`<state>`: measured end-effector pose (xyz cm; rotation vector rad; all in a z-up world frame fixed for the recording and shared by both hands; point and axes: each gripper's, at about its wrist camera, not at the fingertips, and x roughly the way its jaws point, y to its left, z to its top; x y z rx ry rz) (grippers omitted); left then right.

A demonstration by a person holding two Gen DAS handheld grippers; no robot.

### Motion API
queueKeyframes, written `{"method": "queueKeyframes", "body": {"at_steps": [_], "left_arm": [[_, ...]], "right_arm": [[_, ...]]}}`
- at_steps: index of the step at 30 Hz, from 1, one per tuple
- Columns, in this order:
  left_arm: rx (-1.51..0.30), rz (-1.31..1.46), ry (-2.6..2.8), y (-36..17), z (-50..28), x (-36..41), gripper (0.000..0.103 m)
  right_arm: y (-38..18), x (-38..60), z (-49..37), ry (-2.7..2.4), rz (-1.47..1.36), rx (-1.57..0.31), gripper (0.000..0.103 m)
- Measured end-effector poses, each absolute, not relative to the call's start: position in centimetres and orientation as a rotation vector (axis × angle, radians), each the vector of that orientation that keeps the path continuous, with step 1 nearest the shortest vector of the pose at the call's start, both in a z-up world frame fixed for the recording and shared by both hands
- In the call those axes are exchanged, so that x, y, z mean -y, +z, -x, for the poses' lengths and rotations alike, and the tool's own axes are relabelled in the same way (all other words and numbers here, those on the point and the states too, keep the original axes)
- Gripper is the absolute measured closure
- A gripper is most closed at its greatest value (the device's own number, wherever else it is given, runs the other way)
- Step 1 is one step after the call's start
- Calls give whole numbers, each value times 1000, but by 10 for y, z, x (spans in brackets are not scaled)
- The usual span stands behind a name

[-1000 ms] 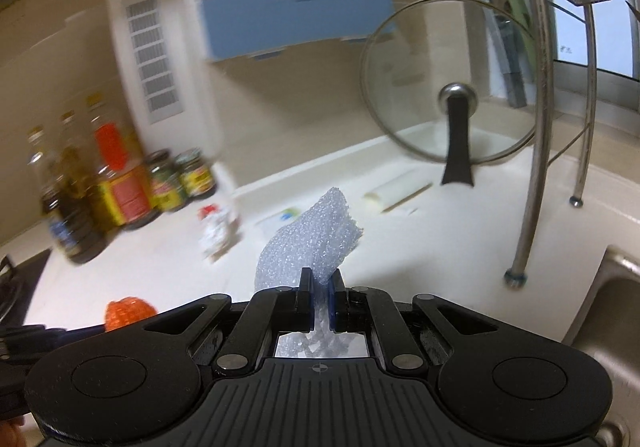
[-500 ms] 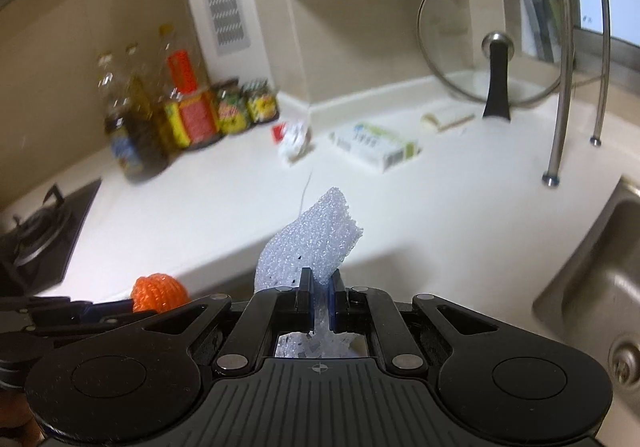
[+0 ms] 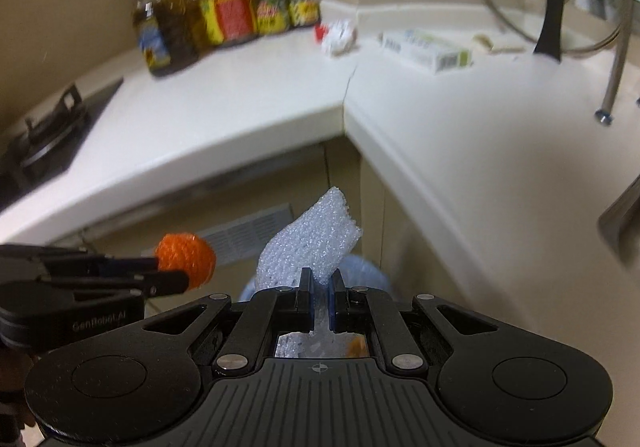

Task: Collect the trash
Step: 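Carry the scouring ball and foam net down over the wastebasket with both tools, then open left tool to drop the scouring ball while right tool releases the foam net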

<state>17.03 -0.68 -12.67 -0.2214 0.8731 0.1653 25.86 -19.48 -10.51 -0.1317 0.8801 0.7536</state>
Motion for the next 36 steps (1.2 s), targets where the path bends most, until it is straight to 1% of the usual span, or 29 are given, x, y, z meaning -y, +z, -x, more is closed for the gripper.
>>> {"method": "queueKeyframes", "body": {"at_steps": [8,17,25,31,34,36], "left_arm": [[-955,284,197,-164,-178,2,80],[-1023,326,221,-197,-186,-1,80],[-1054,344,221,-219,-201,0,80],[-1061,341,211,-232,-219,2,79],[-1060,342,207,-236,-227,2,77],[-1055,346,208,-238,-230,2,72]], "right_arm": [[-146,188,-271,781,169,-975,97],[-185,178,-286,785,184,-1039,97],[-209,172,-299,767,203,-1070,96],[-218,168,-306,760,211,-1073,96],[-222,170,-311,750,210,-1075,96],[-225,172,-314,746,205,-1080,96]]}}
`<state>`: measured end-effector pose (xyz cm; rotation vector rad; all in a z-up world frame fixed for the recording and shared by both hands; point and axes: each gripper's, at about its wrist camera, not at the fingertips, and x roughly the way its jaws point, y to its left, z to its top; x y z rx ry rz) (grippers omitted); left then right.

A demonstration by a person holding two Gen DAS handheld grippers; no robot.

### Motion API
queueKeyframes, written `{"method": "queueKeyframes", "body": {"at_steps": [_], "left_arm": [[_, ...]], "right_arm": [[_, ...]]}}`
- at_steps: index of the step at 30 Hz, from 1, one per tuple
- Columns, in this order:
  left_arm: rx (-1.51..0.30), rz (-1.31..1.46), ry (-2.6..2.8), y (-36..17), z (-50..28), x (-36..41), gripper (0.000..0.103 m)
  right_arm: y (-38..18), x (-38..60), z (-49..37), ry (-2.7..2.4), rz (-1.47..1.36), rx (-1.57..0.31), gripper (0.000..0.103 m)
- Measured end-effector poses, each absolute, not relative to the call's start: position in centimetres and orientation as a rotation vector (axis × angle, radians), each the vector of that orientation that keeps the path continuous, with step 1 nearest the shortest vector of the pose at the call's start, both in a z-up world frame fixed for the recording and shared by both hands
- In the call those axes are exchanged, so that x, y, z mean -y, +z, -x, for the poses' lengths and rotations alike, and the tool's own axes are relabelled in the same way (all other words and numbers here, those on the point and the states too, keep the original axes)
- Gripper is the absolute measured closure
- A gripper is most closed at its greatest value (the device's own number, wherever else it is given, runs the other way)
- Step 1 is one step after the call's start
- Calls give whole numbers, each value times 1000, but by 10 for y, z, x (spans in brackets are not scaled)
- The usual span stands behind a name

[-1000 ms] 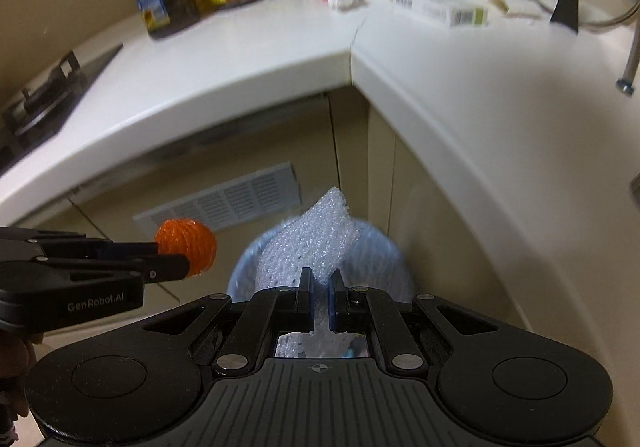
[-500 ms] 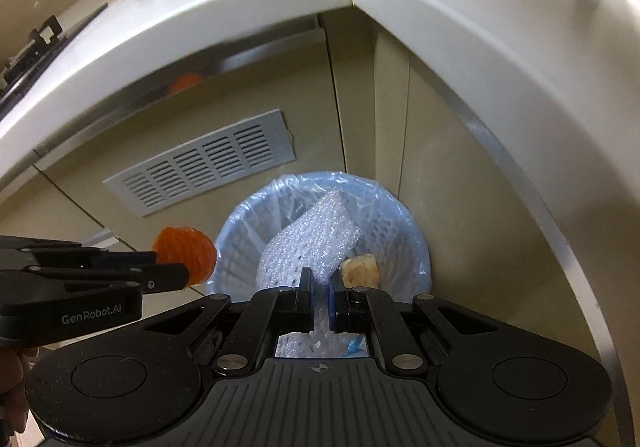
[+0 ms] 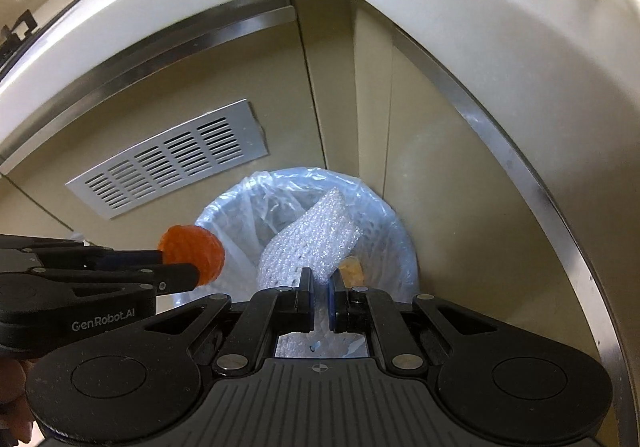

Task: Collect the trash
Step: 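Open left tool to drop the scouring ball while right tool releases the foam net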

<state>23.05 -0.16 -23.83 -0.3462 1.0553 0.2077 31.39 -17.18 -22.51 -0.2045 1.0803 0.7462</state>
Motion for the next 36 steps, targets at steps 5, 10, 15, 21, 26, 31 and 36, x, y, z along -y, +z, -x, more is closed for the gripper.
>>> {"method": "queueKeyframes", "body": {"at_steps": [5,10,15,21,26,31,36], "left_arm": [[-1070,331,216,-242,-235,2,65],[-1075,329,224,-239,-229,-1,66],[-1069,325,238,-233,-224,-3,66],[-1050,326,258,-224,-217,-6,66],[-1041,329,269,-219,-215,-7,66],[-1039,329,273,-216,-211,-6,66],[-1035,330,277,-217,-208,-9,66]], "right_arm": [[-229,175,-318,741,200,-1089,96],[-231,172,-320,741,197,-1095,96],[-230,171,-320,745,190,-1096,96],[-228,170,-317,756,188,-1102,96],[-227,166,-317,761,184,-1098,96],[-228,163,-317,761,180,-1094,96],[-233,164,-320,777,143,-1107,96]]}}
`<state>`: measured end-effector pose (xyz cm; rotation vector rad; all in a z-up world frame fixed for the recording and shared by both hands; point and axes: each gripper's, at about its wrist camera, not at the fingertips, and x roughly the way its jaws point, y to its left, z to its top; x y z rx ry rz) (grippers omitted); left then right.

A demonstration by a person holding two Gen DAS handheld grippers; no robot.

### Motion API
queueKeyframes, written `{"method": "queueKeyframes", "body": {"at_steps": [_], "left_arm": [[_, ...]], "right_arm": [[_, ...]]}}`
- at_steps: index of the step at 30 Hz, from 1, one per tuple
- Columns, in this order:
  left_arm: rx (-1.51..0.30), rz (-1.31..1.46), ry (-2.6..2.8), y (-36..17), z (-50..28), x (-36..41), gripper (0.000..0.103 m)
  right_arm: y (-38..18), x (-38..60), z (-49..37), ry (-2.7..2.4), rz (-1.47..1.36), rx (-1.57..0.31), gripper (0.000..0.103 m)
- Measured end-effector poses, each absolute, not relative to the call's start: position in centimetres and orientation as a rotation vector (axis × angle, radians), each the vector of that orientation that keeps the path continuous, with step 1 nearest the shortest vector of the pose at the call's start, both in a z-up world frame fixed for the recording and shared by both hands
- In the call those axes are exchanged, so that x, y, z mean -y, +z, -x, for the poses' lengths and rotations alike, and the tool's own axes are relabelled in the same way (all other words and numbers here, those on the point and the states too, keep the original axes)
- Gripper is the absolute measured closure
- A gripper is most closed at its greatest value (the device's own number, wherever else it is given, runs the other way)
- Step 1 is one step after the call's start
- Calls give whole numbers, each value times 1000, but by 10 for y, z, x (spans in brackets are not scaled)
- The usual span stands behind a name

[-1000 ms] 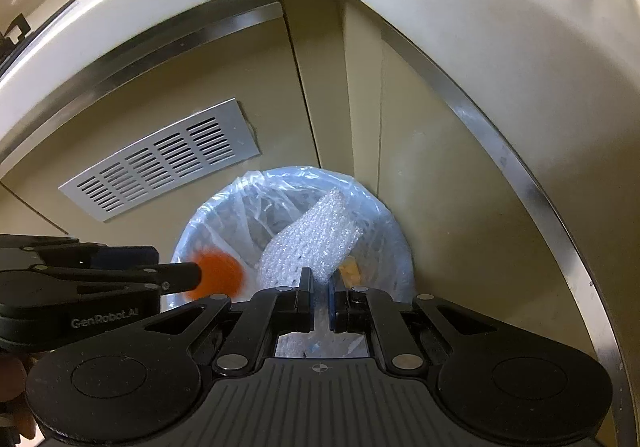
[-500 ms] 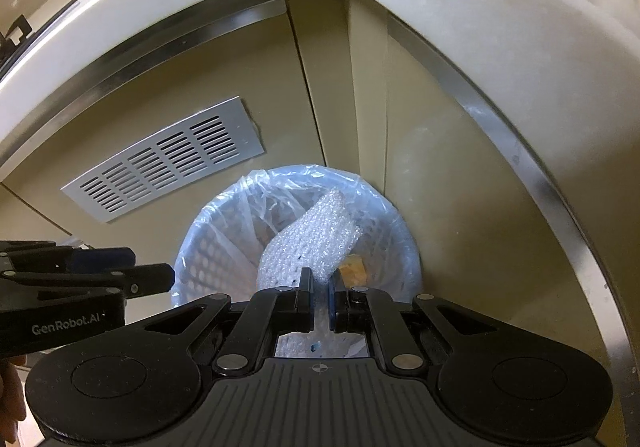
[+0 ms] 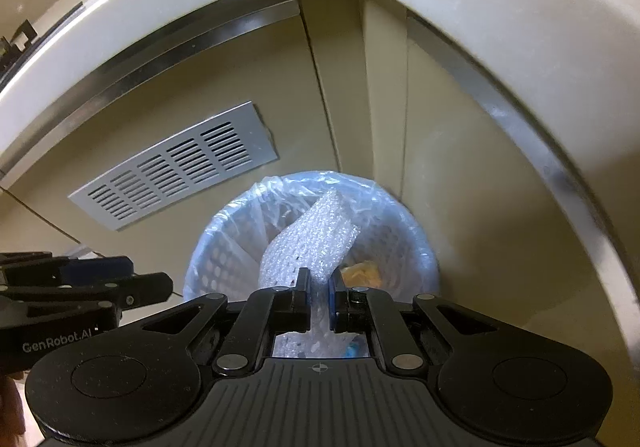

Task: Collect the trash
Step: 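Open left tool to drop the scouring ball while right tool releases the foam net, then raise both tools from the wastebasket toward the counter trash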

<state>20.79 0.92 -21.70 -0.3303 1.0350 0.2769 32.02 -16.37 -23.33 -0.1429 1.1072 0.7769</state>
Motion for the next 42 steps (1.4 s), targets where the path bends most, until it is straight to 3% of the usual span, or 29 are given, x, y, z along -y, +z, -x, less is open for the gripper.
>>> {"method": "queueKeyframes", "body": {"at_steps": [2,4,15,29,42], "left_arm": [[-1034,329,279,-219,-206,-11,66],[-1034,330,286,-219,-203,-11,66],[-997,327,276,-202,-195,-12,66],[-868,289,225,-132,-187,-5,65],[-712,256,164,-65,-200,-12,53]], "right_arm": [[-235,164,-322,758,142,-1104,86],[-235,165,-322,746,129,-1104,50],[-216,173,-309,729,146,-1120,49],[-130,183,-278,721,101,-965,49],[-58,191,-278,647,20,-792,49]]}}
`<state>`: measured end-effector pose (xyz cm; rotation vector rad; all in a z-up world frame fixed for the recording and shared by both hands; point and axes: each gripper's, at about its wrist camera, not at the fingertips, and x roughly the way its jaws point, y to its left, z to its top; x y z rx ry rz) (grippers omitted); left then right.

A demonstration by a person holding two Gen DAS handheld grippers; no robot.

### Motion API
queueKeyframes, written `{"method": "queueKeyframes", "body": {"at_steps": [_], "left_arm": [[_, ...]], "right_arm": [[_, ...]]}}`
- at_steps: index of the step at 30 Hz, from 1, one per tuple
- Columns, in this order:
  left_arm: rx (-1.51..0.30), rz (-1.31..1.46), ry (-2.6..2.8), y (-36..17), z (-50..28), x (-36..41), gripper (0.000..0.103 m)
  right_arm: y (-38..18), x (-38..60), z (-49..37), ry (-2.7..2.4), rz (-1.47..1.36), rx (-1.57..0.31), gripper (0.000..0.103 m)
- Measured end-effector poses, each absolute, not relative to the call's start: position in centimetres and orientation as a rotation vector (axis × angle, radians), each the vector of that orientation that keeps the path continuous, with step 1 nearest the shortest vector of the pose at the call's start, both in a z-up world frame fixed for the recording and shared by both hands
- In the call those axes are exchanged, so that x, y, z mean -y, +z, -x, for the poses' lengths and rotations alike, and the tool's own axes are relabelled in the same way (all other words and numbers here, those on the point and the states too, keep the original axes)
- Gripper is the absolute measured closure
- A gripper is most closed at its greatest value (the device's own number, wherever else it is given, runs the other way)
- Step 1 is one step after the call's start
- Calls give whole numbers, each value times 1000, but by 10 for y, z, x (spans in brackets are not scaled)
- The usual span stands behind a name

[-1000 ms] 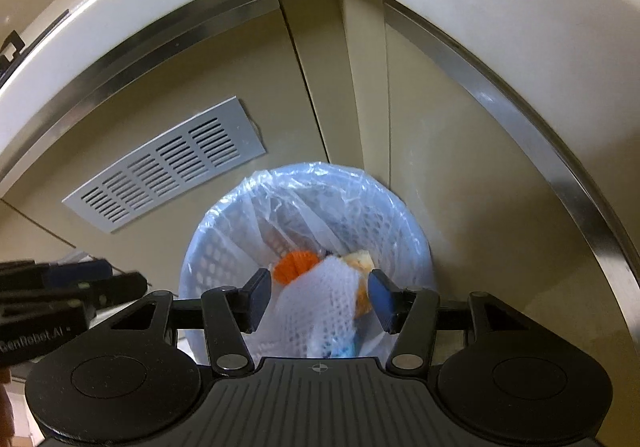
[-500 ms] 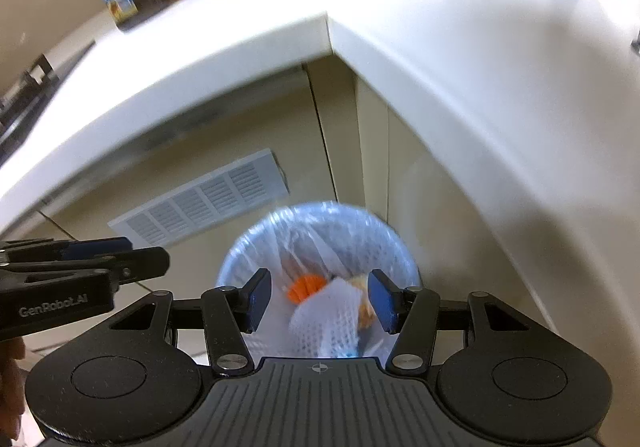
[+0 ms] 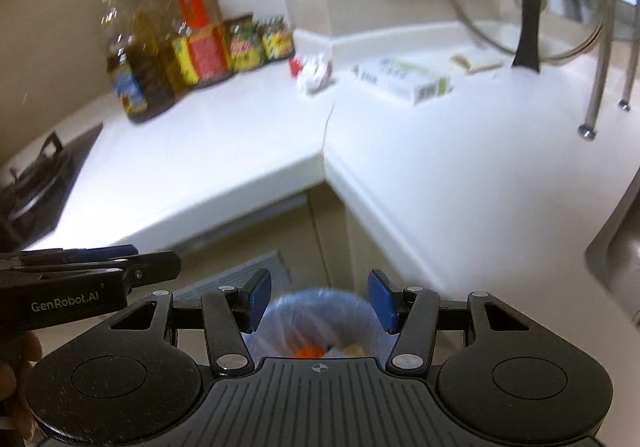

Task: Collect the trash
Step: 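Raise both tools from the wastebasket toward the counter trash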

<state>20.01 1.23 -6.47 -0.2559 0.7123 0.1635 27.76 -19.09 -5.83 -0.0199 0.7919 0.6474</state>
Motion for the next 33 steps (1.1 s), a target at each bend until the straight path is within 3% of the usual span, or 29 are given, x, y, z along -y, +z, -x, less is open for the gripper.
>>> {"method": "queueKeyframes", "body": {"at_steps": [8,13,33], "left_arm": [[-641,219,131,-37,-221,-22,42],[-617,195,113,-25,-232,-22,34],[-628,184,199,-22,-349,-26,34]], "right_arm": [[-29,211,-292,557,-23,-704,49],[-19,223,-300,519,-42,-675,32],[-27,209,-455,655,25,-690,25]]}}
